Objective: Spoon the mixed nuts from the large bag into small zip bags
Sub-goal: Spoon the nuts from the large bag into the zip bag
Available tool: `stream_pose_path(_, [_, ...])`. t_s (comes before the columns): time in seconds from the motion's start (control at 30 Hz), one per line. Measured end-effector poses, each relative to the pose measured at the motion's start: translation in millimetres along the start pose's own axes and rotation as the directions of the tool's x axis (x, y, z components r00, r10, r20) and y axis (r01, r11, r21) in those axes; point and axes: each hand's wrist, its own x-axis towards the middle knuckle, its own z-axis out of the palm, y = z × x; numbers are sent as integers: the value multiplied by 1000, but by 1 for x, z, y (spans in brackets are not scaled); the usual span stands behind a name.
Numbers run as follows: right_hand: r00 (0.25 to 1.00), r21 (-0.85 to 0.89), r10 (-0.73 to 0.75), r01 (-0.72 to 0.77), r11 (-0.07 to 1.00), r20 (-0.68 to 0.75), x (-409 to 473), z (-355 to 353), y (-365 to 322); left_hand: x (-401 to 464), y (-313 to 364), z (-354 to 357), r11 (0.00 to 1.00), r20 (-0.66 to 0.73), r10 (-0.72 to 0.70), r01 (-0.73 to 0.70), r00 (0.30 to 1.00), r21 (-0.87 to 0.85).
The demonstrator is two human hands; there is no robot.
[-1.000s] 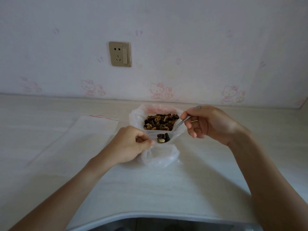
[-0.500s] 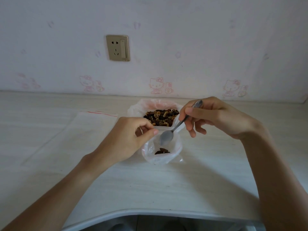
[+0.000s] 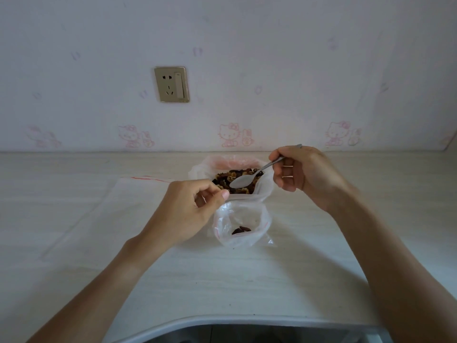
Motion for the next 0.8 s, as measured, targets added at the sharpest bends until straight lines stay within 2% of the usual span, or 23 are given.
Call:
stream_pose_path(0.1, [991,-58,54,-62,996,-120,3,5,8,9,-8,-4,994,-160,-95,101,983,31])
stream_pose_path(0.2, [979,-158,24,-57,986,-203,3,10,12,24,-19,-12,957,-279,-214,258,936,133])
stream_pose_path(0.3, [969,-247,-46,-15,969,-241,1,14,12,36,-30,-11,886,-262,-303,372,916,277])
stream_pose_path(0.4, [950,-317,-147,55,947,-277,0,18,13,44,-35,1,830,-187,-414,454,891,324])
stream_pose_path(0.47, [944,-348,-192,90,933,-270,1,20,15,47,-38,11,836,-128,-454,472,882,282])
stream_pose_path(0.57, [948,-376,-207,105,921,-242,3,26,23,46,-39,20,897,-112,-409,421,906,133])
stream_pose_path(0.67, [961,-354,-164,76,932,-225,5,32,31,44,-36,22,924,-169,-376,382,911,8])
stream_pose_path(0.8, [976,-251,-52,-3,968,-213,4,33,34,42,-29,25,911,-177,-397,364,901,-193])
